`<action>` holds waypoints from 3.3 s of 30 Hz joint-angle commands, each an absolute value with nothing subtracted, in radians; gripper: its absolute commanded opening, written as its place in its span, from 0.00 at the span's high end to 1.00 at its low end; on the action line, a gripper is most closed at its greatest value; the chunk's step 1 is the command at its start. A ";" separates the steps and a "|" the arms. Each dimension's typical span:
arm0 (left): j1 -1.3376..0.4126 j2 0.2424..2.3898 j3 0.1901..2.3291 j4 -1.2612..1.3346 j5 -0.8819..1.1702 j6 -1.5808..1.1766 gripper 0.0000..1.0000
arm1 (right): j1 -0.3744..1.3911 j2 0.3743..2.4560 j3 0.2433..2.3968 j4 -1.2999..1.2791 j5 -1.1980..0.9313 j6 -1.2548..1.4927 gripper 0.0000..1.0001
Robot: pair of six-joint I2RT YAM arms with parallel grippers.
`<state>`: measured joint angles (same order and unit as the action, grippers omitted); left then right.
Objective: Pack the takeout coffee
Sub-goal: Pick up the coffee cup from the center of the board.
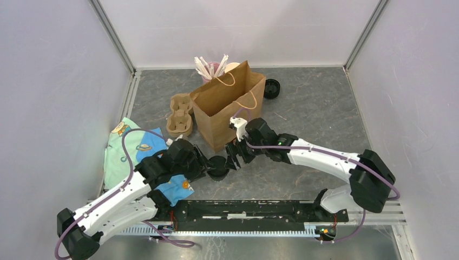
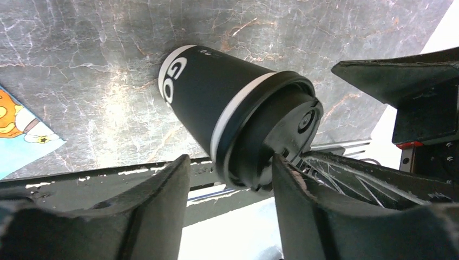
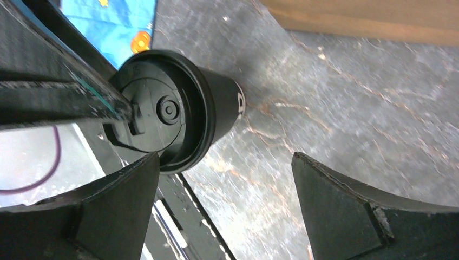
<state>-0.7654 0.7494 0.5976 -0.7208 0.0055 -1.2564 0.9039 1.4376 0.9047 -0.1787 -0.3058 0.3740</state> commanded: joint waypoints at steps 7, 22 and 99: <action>-0.764 0.748 0.840 -0.940 -0.120 -1.129 0.25 | 1.075 1.360 1.001 -0.459 0.005 0.311 0.04; -0.764 0.698 0.759 -0.859 -0.019 -1.231 0.22 | 1.094 1.548 1.090 -0.409 0.196 0.334 0.08; -0.764 0.574 0.925 -1.077 -0.228 -1.231 0.19 | 1.190 1.817 1.554 -0.697 0.185 0.115 0.19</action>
<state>-0.7650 0.5686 0.8856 -1.1168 -0.2081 -1.2285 1.1782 1.7977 1.5135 -0.6617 0.1616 0.1326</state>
